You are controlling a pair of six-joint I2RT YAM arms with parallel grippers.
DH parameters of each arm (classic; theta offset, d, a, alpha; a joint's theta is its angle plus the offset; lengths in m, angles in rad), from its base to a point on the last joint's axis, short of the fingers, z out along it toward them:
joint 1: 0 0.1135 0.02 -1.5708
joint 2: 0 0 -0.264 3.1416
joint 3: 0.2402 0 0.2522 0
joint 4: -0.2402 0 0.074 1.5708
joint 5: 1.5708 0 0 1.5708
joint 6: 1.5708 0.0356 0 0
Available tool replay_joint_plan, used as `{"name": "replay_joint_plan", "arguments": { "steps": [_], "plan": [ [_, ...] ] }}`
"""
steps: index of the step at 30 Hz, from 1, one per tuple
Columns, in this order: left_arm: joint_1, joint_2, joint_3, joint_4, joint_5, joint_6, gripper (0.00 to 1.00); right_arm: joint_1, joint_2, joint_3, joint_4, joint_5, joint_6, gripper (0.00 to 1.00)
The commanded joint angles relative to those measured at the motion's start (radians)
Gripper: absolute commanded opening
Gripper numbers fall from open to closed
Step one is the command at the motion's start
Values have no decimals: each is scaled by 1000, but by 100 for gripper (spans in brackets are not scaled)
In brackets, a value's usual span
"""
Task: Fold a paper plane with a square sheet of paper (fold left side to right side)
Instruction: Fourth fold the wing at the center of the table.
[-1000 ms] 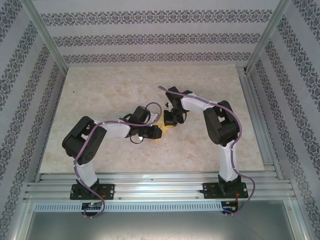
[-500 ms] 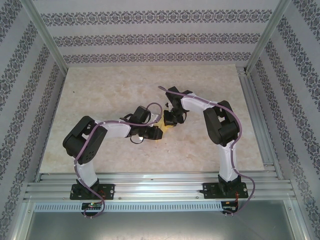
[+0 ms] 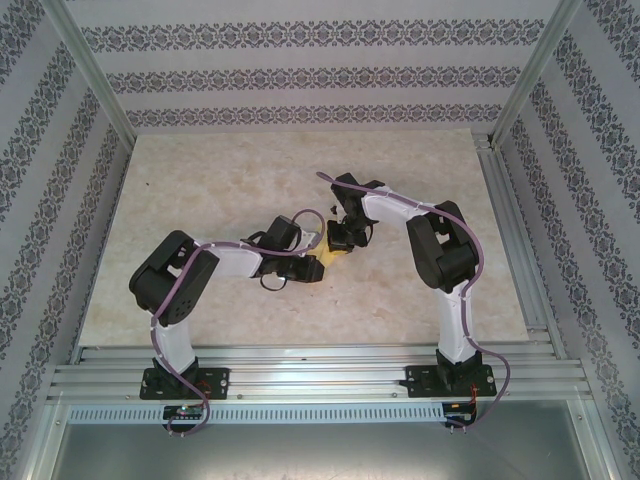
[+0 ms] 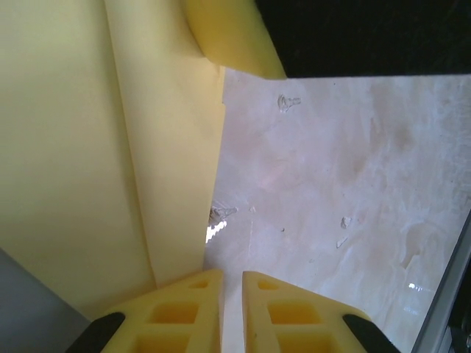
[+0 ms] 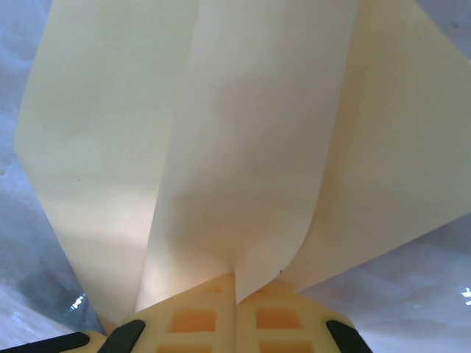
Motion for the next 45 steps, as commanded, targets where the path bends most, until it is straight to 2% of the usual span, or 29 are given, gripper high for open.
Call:
{"name": "replay_joint_plan", "arguments": {
  "steps": [1, 7, 10, 13, 18, 24, 31, 45],
  "plan": [
    [-16, 22, -62, -23, -11, -4, 15, 5, 2, 18, -19, 57, -16, 8],
    [-18, 28, -63, -20, -26, -12, 15, -17, -88, 40, -56, 103, -32, 23],
    [-19, 26, -63, -23, -30, -10, 15, -38, -153, 39, -70, 126, -40, 24],
    [-19, 23, -58, -23, -31, -11, 15, -42, -217, 14, -49, 107, -34, 22],
    [-24, 22, -46, -41, -42, -3, 15, -16, -250, -77, 100, -35, 62, 7],
    [-27, 22, -41, -51, -47, 4, 15, 24, -193, -84, 156, -69, 105, 7],
    [-27, 21, -34, -61, -49, 9, 15, 16, -112, -108, 184, -66, 101, 6],
    [-29, 17, -41, -54, -48, 7, 15, -5, -57, -109, 174, -44, 59, 6]
  ]
}}
